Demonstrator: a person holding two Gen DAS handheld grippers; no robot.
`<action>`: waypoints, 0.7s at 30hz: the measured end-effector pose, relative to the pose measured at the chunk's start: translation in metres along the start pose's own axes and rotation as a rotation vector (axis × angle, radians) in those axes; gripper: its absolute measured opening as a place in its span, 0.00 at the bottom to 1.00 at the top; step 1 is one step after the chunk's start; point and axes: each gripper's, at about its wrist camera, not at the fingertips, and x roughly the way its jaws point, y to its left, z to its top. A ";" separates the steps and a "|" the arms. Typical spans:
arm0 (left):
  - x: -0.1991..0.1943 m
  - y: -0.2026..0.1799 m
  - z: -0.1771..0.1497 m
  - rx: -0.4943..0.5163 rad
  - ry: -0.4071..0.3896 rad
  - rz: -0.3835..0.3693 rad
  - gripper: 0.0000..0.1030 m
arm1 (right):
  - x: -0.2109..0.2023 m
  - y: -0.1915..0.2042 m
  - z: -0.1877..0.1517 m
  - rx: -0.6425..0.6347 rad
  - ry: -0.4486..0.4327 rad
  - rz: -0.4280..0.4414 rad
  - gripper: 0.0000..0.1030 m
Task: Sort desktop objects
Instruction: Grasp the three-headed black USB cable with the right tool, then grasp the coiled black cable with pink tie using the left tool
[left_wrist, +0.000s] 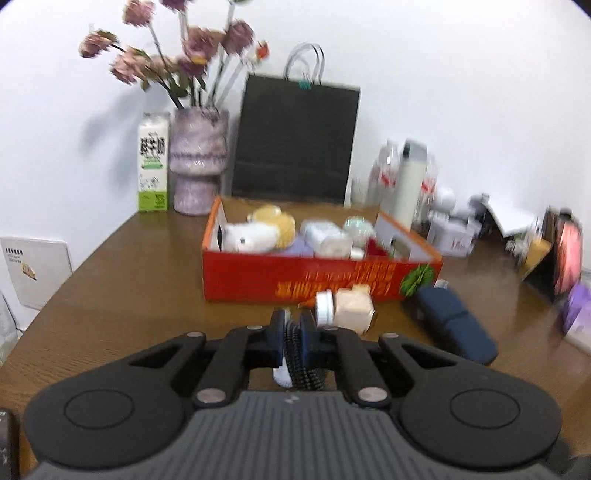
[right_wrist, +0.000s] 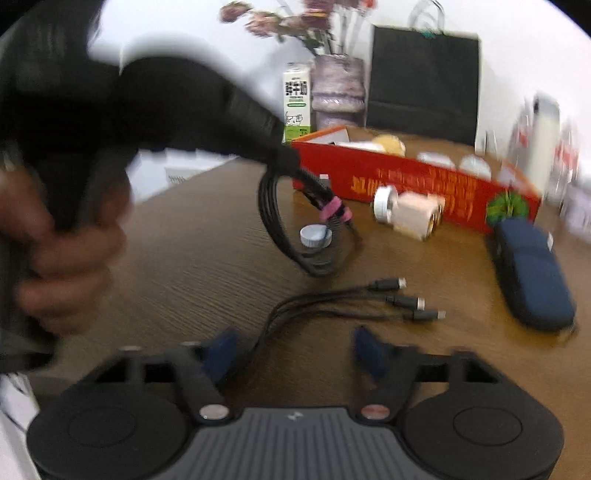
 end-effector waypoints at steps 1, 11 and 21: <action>-0.008 0.001 0.004 -0.014 -0.020 -0.004 0.08 | 0.000 0.001 0.001 -0.008 -0.004 0.009 0.14; -0.039 -0.009 -0.009 0.087 -0.018 0.004 0.12 | -0.046 -0.051 -0.008 0.139 -0.023 -0.116 0.03; -0.030 -0.012 -0.072 0.120 0.138 0.019 0.80 | -0.066 -0.072 -0.022 0.207 -0.048 -0.125 0.03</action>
